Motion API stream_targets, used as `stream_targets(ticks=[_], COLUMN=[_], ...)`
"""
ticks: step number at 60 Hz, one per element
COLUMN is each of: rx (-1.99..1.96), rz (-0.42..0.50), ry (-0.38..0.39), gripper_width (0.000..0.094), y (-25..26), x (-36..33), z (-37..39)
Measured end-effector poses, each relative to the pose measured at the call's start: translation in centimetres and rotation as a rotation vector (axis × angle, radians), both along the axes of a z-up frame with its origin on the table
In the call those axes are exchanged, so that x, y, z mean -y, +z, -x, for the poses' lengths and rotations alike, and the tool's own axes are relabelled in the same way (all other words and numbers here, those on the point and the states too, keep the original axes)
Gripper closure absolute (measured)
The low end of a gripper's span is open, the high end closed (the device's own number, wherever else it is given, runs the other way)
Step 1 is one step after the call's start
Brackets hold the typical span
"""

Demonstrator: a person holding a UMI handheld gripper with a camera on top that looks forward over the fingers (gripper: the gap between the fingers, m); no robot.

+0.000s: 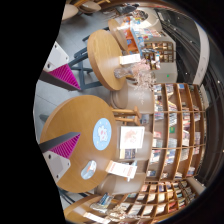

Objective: Arrange mouse

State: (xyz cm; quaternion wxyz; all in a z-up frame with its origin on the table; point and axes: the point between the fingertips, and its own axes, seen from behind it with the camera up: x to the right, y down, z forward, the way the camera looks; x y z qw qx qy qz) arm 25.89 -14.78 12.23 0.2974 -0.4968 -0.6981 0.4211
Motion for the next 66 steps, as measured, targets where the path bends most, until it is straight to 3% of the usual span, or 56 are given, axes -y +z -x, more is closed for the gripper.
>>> stream_targets(ticks=[24, 51, 66], rx=[-0.005, -0.012, 0.013], rz=[-0.043, -0.111, -0.120], ry=[-0.060, -0.295, -0.359], gripper_width=[0.0081, 0.0080, 0.0084], y=[-1.7, -3.3, -5.7], x=[-4.1, -20.2, -24.8], z=[2.2, 7.6, 10.4])
